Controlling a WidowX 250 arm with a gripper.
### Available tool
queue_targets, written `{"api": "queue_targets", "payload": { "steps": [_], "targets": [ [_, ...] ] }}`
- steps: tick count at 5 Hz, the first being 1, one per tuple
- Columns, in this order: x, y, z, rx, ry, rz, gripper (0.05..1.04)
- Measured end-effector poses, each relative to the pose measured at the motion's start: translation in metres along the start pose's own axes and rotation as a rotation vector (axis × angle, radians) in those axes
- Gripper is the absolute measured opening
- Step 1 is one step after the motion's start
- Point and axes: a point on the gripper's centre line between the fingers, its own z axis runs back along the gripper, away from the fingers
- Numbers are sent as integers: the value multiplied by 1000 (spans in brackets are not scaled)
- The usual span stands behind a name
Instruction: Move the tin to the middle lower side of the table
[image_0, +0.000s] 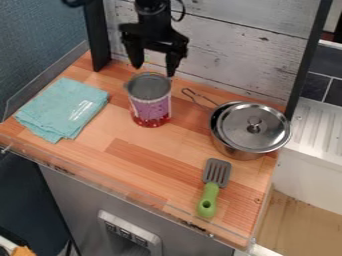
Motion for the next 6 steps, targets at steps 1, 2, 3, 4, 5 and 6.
{"api": "queue_targets", "payload": {
  "steps": [1,2,3,4,5,6],
  "targets": [
    [3,0,2,1,-6,1,999],
    [-3,1,-18,1,35,-2,999],
    [-6,0,-31,1,63,0,999],
    [-10,-1,-36,-2,74,-2,999],
    [-32,-7,-41,-24,122,-12,999],
    [-52,-16,-31,-40,139,-19,999]
  ]
}}
